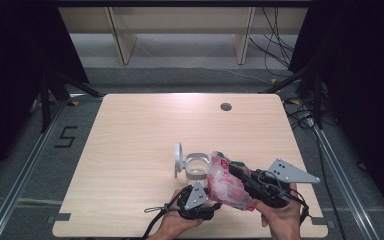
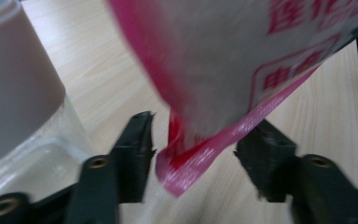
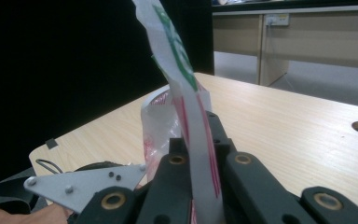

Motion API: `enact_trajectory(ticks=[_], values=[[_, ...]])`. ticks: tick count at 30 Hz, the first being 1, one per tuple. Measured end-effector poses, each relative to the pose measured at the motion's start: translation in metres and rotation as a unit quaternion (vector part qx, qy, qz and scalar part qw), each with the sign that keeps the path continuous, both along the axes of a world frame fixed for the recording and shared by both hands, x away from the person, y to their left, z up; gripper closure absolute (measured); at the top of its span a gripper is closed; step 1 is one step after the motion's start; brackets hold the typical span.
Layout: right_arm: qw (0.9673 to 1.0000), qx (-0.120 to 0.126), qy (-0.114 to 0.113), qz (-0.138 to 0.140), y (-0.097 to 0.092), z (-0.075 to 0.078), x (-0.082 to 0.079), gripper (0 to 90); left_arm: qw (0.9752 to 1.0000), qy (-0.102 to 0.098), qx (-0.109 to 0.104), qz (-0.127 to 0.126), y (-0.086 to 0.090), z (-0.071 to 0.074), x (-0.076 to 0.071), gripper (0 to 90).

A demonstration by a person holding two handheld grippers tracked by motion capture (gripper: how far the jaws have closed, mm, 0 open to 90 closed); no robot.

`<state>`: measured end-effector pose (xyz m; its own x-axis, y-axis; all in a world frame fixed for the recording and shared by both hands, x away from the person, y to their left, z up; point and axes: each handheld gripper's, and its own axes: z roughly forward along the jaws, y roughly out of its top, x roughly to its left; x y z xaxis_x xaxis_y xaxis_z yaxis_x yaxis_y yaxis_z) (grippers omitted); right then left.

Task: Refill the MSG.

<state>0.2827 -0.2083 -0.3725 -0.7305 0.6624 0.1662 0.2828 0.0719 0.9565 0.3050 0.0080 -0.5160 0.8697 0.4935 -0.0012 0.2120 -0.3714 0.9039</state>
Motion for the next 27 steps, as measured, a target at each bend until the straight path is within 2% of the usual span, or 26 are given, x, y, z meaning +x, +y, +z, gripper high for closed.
enact_trajectory(ticks=[1,2,3,4,5,6,7,8,9,11,12,13,15,16,19,20,23,24,26,27], values=[[1.0,-0.003,-0.002,-0.004,0.001,0.0,0.001,90.0,0.9999,-0.009,0.014,0.003,0.001,0.001,0.001,55.2],[0.9999,-0.006,-0.008,0.0,0.002,0.0,0.003,90.0,0.9999,-0.009,0.011,0.005,0.001,0.001,0.001,58.2],[1.0,-0.002,0.003,-0.005,0.003,0.001,0.002,90.0,0.9999,-0.011,0.0,0.011,-0.001,0.001,0.001,61.2],[0.9999,-0.01,-0.01,-0.007,0.002,0.002,0.005,90.0,0.9998,-0.011,-0.003,0.014,-0.001,0.001,0.0,63.9],[0.9999,-0.01,-0.01,-0.007,0.002,0.002,0.005,90.0,0.9998,-0.011,-0.003,0.014,-0.001,0.001,0.0,65.7],[1.0,0.0,-0.007,-0.007,0.003,0.004,0.009,90.0,0.9996,-0.014,-0.001,0.024,-0.003,0.003,0.0,67.7],[0.9998,-0.006,-0.014,-0.01,0.002,0.004,0.011,90.0,0.9996,-0.014,-0.001,0.024,-0.003,0.003,0.0,68.6],[0.9998,-0.006,-0.014,-0.01,0.002,0.004,0.011,90.0,0.9995,-0.017,0.004,0.027,-0.003,0.005,0.001,68.6],[0.9999,0.004,-0.008,-0.011,0.003,0.005,0.015,90.0,0.9996,-0.014,0.005,0.025,-0.006,0.006,0.001,70.3],[0.9998,-0.001,-0.011,-0.015,0.002,0.006,0.017,90.0,0.9994,-0.014,0.007,0.031,-0.007,0.006,0.001,70.7],[0.9997,0.011,0.004,-0.02,0.003,0.007,0.02,90.0,0.9994,-0.013,0.012,0.028,-0.009,0.007,0.002,71.4],[0.9998,0.005,0.001,-0.021,0.002,0.008,0.021,90.0,0.9994,-0.013,0.015,0.027,-0.012,0.009,0.004,71.6],[0.9996,0.01,0.007,-0.027,0.003,0.009,0.025,90.0,0.9994,-0.016,0.014,0.028,-0.015,0.01,0.007,72.0],[0.9995,0.011,-0.002,-0.029,0.002,0.01,0.028,90.0,0.9995,-0.01,0.009,0.029,-0.017,0.011,0.007,72.3],[0.9994,0.015,0.005,-0.032,0.003,0.011,0.032,90.0,0.9994,-0.007,-0.007,0.033,-0.021,0.011,0.008,72.5],[0.9989,0.015,0.015,-0.042,0.004,0.013,0.035,90.0,0.9994,-0.003,-0.007,0.034,-0.022,0.012,0.008,72.8],[0.9986,0.014,0.011,-0.05,0.004,0.014,0.042,90.0,0.9993,0.003,-0.016,0.034,-0.028,0.012,0.012,73.2],[0.9988,0.013,0.005,-0.046,0.003,0.014,0.044,90.0,0.9993,0.002,-0.015,0.035,-0.029,0.012,0.013,73.2],[0.9986,0.015,0.008,-0.051,0.003,0.014,0.048,90.0,0.9992,0.006,-0.015,0.038,-0.03,0.012,0.013,73.3],[0.9987,0.013,0.014,-0.048,0.003,0.014,0.049,90.0,0.9987,0.015,-0.028,0.04,-0.034,0.011,0.014,73.3]])
